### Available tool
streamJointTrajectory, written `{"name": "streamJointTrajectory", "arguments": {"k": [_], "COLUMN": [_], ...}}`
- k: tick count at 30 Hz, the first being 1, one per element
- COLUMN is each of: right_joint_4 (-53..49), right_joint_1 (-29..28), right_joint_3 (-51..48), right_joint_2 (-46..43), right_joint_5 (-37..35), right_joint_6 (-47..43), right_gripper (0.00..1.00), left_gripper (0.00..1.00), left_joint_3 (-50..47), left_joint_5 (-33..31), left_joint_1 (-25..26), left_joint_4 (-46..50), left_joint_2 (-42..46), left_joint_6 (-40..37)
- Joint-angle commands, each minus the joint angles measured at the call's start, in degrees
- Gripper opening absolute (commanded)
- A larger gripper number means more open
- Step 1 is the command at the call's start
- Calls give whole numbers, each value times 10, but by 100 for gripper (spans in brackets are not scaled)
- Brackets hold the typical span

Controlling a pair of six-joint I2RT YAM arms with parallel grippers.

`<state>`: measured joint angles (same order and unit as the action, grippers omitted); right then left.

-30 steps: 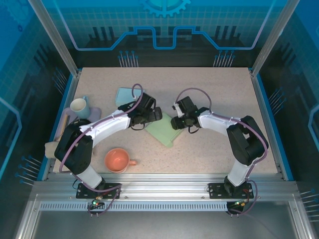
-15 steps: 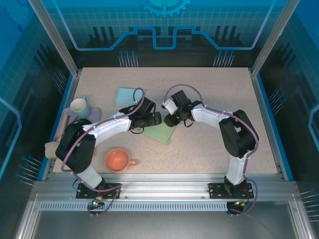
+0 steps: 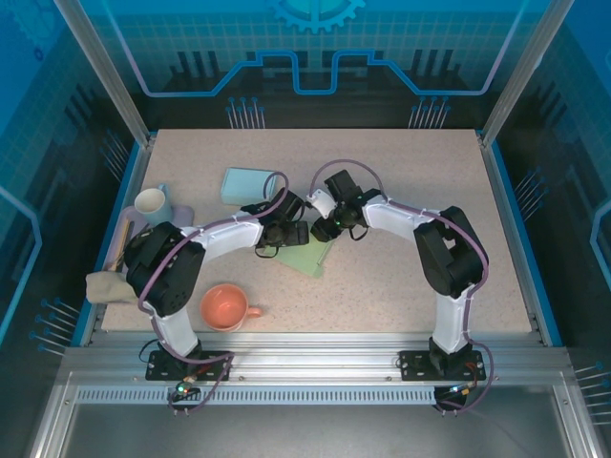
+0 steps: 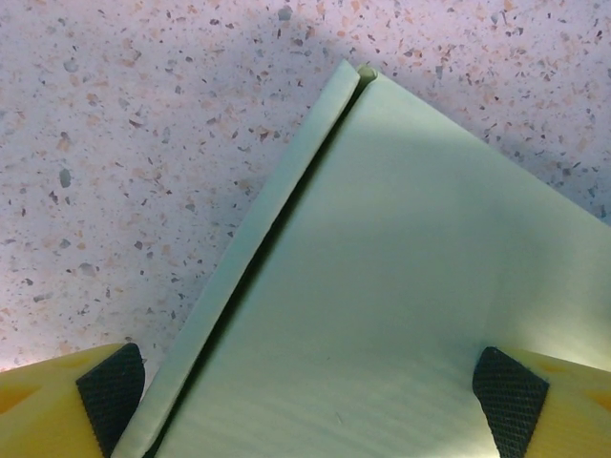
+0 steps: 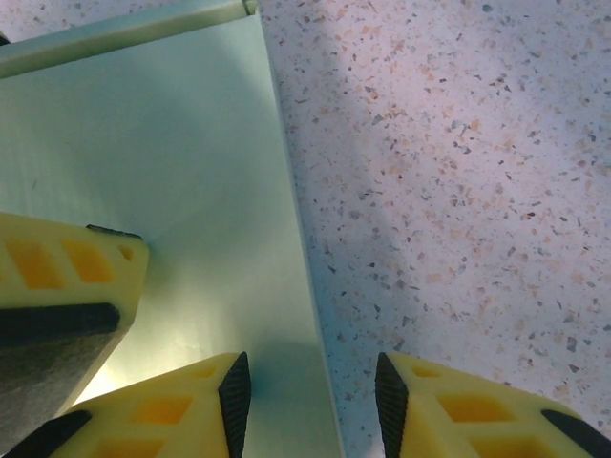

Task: Fold the paper box

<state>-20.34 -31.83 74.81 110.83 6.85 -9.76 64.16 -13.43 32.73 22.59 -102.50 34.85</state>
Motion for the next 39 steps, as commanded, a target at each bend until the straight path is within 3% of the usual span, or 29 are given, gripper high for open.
{"name": "streamJointTrajectory", "arguments": {"k": [1, 7, 12, 16, 21, 29, 39], "right_joint_4": [-30, -47, -7, 56, 93, 82, 126], "right_joint_1": [-1, -2, -25, -25, -24, 8, 16], "right_joint_3": [-6, -36, -128, -170, -157, -139, -169], "right_joint_2": [-26, -116, -186, -187, -146, -82, -42], "right_joint_5": [-46, -152, -138, -82, -56, -64, -45], "right_joint_6": [37, 211, 331, 415, 444, 438, 461], "right_gripper": [43, 44, 46, 47, 47, 46, 45], "left_gripper": [92, 90, 90, 91, 91, 92, 94], "left_joint_3": [-5, -22, -36, -51, -48, -42, -14], "left_joint_5": [11, 22, 15, 2, -7, 15, 81], "left_joint_1": [-2, -1, -1, 3, 21, 22, 22], "left_joint_4": [15, 3, -6, -14, -9, -11, 39], "left_joint_2": [-25, -31, -38, -40, -51, -47, -25], "left_joint_6": [29, 59, 92, 139, 184, 183, 233]}}
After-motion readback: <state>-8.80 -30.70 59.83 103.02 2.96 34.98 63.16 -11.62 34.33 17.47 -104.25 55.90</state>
